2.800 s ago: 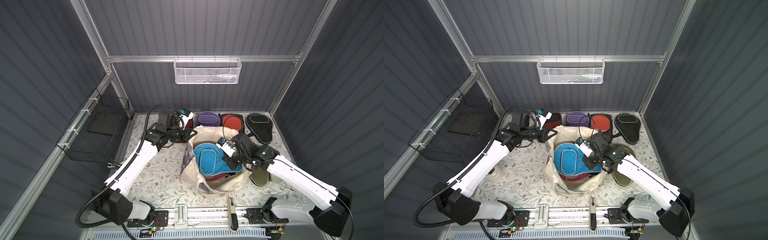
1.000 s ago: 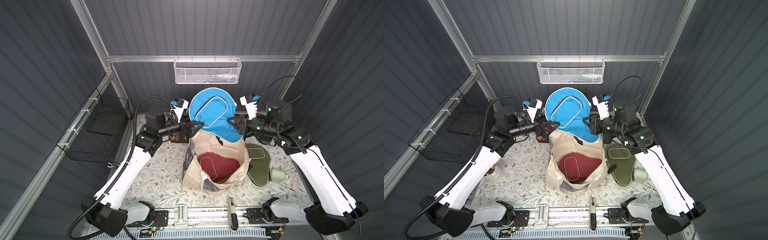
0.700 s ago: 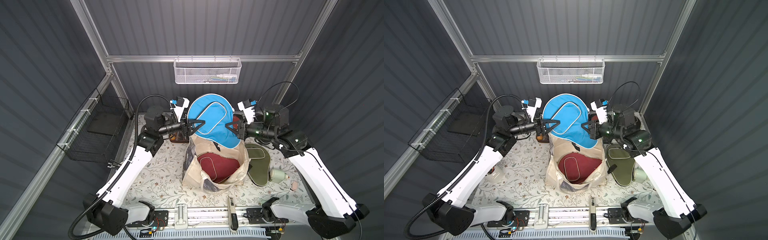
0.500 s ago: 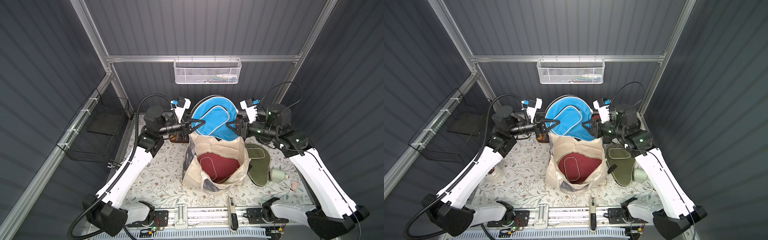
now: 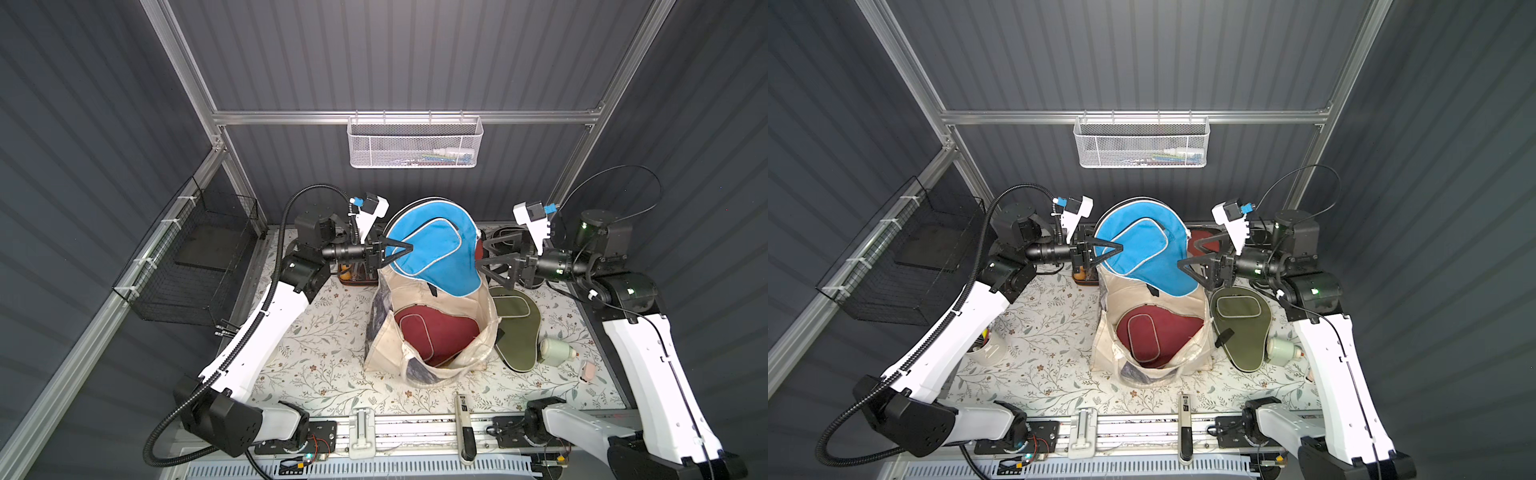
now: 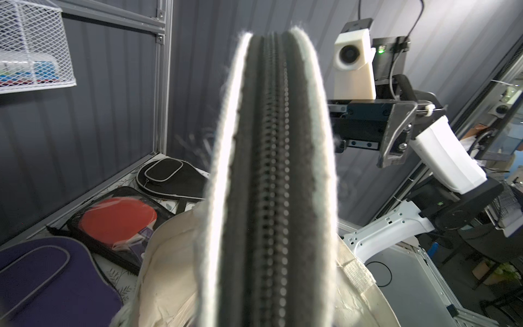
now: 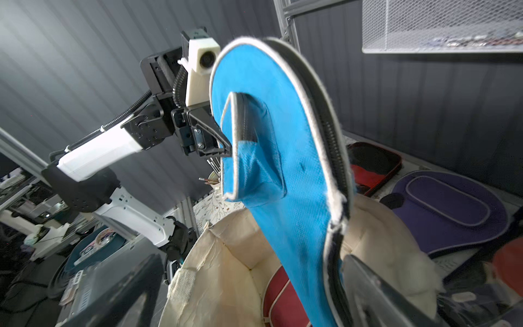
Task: Remove the ping pong set from the canvas bag
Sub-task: Pick up the ping pong set from the canvas bag.
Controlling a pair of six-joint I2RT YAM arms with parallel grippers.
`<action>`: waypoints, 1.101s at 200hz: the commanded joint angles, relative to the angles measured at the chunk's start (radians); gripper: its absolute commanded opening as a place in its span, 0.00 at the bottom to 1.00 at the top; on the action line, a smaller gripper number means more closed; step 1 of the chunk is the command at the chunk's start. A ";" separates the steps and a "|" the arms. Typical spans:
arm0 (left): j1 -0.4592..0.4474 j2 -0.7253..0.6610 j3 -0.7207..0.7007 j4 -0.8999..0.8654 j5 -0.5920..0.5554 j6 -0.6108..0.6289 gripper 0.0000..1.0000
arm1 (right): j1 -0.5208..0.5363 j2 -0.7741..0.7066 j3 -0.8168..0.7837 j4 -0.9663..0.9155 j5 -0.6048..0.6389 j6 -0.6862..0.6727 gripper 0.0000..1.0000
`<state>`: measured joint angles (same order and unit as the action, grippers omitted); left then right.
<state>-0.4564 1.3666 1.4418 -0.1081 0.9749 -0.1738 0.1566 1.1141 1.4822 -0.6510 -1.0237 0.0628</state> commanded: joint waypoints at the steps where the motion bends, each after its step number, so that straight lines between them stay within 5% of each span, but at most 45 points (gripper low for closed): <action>1: 0.006 0.001 0.069 0.047 0.088 0.020 0.00 | -0.002 0.035 -0.027 0.017 -0.033 -0.013 0.99; 32: 0.005 0.018 0.086 0.047 0.117 0.015 0.00 | 0.004 0.068 -0.062 0.097 -0.082 0.042 0.99; 47: 0.005 0.027 0.088 0.048 0.122 0.013 0.00 | 0.024 0.082 -0.088 0.155 -0.100 0.078 0.90; 61: 0.005 0.034 0.089 0.057 0.128 0.004 0.00 | 0.051 0.099 -0.091 0.175 -0.102 0.090 0.73; 94: 0.006 0.038 0.106 0.016 0.068 0.026 0.00 | 0.084 0.105 -0.075 0.198 -0.068 0.109 0.14; 103: 0.006 0.038 0.135 -0.079 0.019 0.087 0.28 | 0.084 0.086 -0.083 0.206 -0.045 0.113 0.00; 127: 0.025 0.000 0.165 -0.228 -0.144 0.186 0.99 | 0.074 0.045 -0.083 0.220 -0.006 0.140 0.00; 168: 0.137 -0.138 0.055 -0.207 -0.293 0.135 1.00 | 0.038 0.010 -0.067 0.252 0.058 0.259 0.00; 220: 0.140 -0.247 -0.107 -0.096 -0.336 0.001 1.00 | 0.003 -0.052 -0.071 0.361 0.080 0.379 0.00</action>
<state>-0.3134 1.1446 1.4361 -0.2836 0.6655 -0.0742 0.1684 1.0916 1.3849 -0.4377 -0.9424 0.3668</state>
